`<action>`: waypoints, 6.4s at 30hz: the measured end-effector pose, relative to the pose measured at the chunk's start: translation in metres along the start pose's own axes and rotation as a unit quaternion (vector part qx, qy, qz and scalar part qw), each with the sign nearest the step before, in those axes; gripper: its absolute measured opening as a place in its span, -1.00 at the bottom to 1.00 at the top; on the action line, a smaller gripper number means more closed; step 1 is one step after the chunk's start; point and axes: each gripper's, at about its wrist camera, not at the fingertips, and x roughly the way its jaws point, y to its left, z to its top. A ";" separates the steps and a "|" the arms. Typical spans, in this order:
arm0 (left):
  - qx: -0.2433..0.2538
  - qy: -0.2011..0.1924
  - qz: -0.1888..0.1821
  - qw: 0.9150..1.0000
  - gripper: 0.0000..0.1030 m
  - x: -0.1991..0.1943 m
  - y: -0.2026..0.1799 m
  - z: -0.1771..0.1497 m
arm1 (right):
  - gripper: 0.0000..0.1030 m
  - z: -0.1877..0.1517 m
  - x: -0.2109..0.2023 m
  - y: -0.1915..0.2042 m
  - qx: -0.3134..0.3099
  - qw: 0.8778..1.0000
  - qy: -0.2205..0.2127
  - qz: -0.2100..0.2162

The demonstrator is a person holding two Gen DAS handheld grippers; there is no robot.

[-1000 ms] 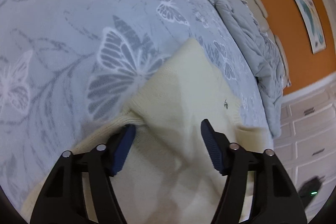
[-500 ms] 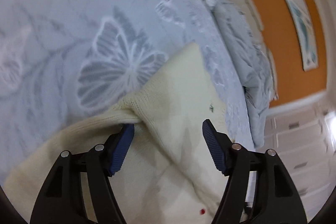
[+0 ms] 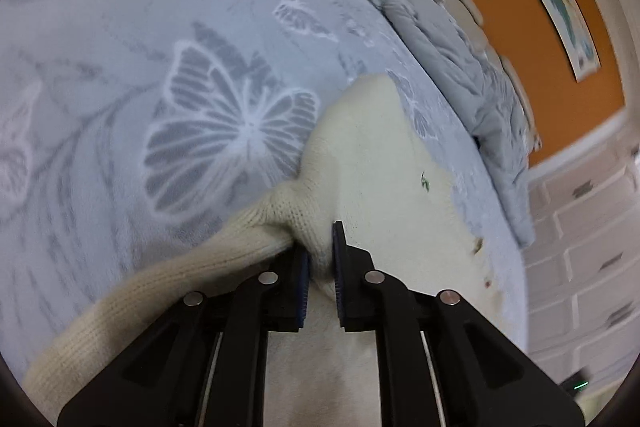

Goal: Fold small clothes

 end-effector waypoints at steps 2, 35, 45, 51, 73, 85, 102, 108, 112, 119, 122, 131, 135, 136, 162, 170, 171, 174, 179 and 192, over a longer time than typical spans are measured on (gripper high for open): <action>0.030 -0.011 0.002 0.999 -0.78 0.002 -0.003 -0.003 | -0.86 -0.002 0.015 -0.005 -0.004 1.000 0.017 -0.020; 0.046 -0.008 0.002 0.999 -0.66 -0.005 -0.009 -0.008 | -0.76 -0.014 -0.010 0.042 -0.065 0.995 0.063 -0.052; 0.013 0.108 0.053 0.993 0.77 -0.164 0.063 -0.056 | 0.14 -0.131 -0.200 -0.054 -0.025 0.979 0.143 -0.144; -0.097 0.131 0.028 0.986 0.86 -0.191 0.108 -0.093 | 0.21 -0.196 -0.216 -0.062 -0.013 0.972 0.206 -0.116; 0.069 0.135 -0.024 0.988 -0.84 -0.292 0.024 -0.137 | -0.89 -0.178 -0.249 -0.035 -0.046 0.990 0.113 -0.065; 0.117 0.218 -0.020 0.969 -0.84 -0.395 0.032 -0.200 | -0.88 -0.240 -0.356 -0.035 -0.172 0.958 0.228 -0.015; 0.171 0.122 0.061 0.976 0.04 -0.174 -0.058 -0.066 | -0.52 -0.057 -0.177 -0.049 -0.010 0.997 0.036 -0.066; 0.188 0.044 0.084 0.978 0.78 -0.187 -0.027 -0.052 | 0.24 -0.059 -0.187 -0.070 -0.007 0.997 -0.009 -0.082; 0.219 0.049 0.068 0.972 0.83 -0.174 -0.027 -0.048 | 0.24 -0.060 -0.162 -0.072 -0.050 0.995 0.022 -0.080; 0.238 0.134 0.067 0.960 -0.73 -0.110 -0.036 -0.065 | -0.80 -0.077 -0.098 -0.067 -0.074 0.990 0.098 -0.075; 0.231 0.112 0.052 0.965 -0.81 -0.122 -0.041 -0.063 | -0.84 -0.079 -0.113 -0.057 -0.094 0.991 0.072 -0.054; 0.234 0.051 0.054 0.969 -0.81 -0.128 -0.083 -0.009 | -0.84 -0.010 -0.136 -0.036 -0.080 0.997 -0.013 -0.019; 0.216 0.099 0.112 0.965 -0.80 -0.070 -0.055 -0.018 | -0.84 -0.025 -0.071 -0.067 -0.062 0.994 0.055 -0.077; 0.221 0.105 0.131 0.961 -0.80 -0.059 -0.048 -0.023 | -0.84 -0.031 -0.061 -0.072 -0.067 0.991 0.067 -0.090; 0.259 0.101 0.083 0.957 -0.86 -0.122 -0.011 -0.098 | -1.00 -0.131 -0.095 -0.016 -0.125 0.979 0.141 -0.077; 0.184 0.065 0.055 0.979 0.69 -0.139 -0.019 -0.050 | 0.16 -0.064 -0.124 -0.042 -0.088 0.987 0.061 -0.119; 0.176 0.059 0.060 0.981 0.82 -0.134 -0.024 -0.044 | 0.19 -0.057 -0.119 -0.040 -0.091 0.987 0.052 -0.118; 0.187 0.080 0.069 0.977 0.82 -0.096 -0.043 -0.030 | 0.19 -0.035 -0.079 -0.039 -0.101 0.986 0.065 -0.120; 0.213 0.136 0.119 0.960 -0.45 -0.038 -0.052 -0.029 | -0.83 -0.032 -0.039 -0.035 -0.116 0.981 0.100 -0.118; 0.249 0.101 0.127 0.955 -0.68 -0.028 -0.063 -0.014 | -0.56 -0.013 -0.038 -0.046 -0.094 0.981 0.087 -0.143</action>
